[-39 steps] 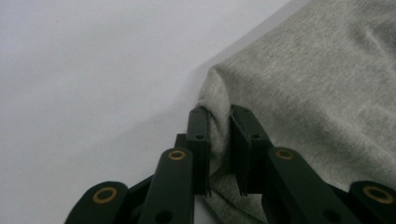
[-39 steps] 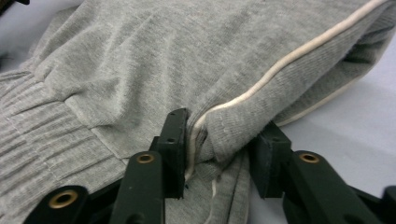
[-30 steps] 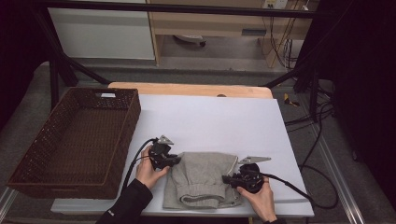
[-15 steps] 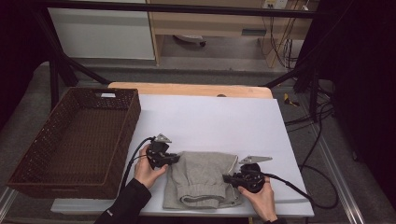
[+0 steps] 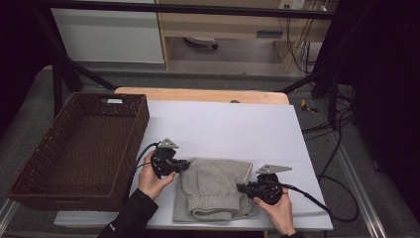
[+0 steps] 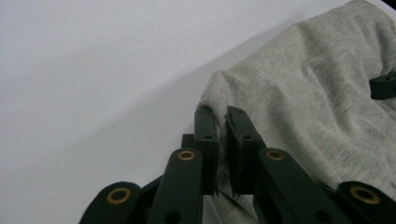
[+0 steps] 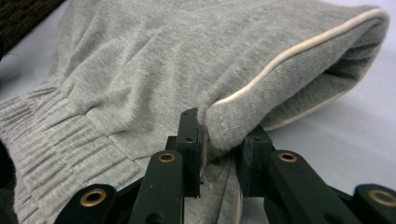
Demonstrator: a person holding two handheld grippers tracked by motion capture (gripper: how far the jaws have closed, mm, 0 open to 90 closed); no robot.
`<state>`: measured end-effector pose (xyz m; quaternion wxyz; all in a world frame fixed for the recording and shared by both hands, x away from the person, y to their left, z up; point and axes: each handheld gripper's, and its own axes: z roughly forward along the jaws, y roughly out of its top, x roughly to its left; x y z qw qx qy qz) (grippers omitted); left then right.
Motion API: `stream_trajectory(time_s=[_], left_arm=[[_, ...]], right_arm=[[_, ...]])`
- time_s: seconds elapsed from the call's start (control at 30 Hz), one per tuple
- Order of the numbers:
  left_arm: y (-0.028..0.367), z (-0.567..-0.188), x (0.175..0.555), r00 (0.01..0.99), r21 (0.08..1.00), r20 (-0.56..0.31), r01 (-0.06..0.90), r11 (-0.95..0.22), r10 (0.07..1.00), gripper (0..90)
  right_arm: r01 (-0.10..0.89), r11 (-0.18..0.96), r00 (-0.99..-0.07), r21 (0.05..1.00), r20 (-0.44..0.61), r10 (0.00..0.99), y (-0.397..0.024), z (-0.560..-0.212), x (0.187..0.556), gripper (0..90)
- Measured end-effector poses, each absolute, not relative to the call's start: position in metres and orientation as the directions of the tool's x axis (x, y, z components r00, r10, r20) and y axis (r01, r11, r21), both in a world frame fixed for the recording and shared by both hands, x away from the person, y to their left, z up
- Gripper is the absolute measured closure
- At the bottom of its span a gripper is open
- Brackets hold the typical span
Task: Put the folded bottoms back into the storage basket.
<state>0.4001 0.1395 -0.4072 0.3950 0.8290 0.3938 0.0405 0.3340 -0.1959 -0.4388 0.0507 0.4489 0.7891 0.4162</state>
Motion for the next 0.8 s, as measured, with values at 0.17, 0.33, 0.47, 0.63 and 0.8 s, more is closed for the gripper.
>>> stream_trajectory(time_s=[0.17, 0.33, 0.47, 0.63, 0.8], left_arm=[[0.139, -0.403, 0.398, 0.69, 0.695, -0.247, 0.616, -0.371, 0.681, 83.6], [0.139, -0.399, 0.396, 0.691, 0.702, -0.248, 0.611, -0.366, 0.679, 83.7], [0.139, -0.396, 0.394, 0.694, 0.708, -0.241, 0.604, -0.366, 0.679, 83.7], [0.138, -0.391, 0.391, 0.698, 0.718, -0.23, 0.592, -0.366, 0.679, 83.7], [0.138, -0.388, 0.389, 0.696, 0.72, -0.236, 0.594, -0.359, 0.678, 83.8]], right_arm=[[0.654, 0.247, -0.601, 0.714, 0.293, 0.744, -0.197, -0.437, 0.334, 74.3], [0.647, 0.239, -0.603, 0.725, 0.293, 0.742, -0.197, -0.436, 0.333, 74.4], [0.635, 0.238, -0.608, 0.735, 0.287, 0.74, -0.196, -0.434, 0.332, 74.4], [0.625, 0.234, -0.613, 0.745, 0.282, 0.738, -0.196, -0.432, 0.332, 74.4], [0.614, 0.234, -0.618, 0.754, 0.274, 0.737, -0.197, -0.431, 0.331, 74.5]])
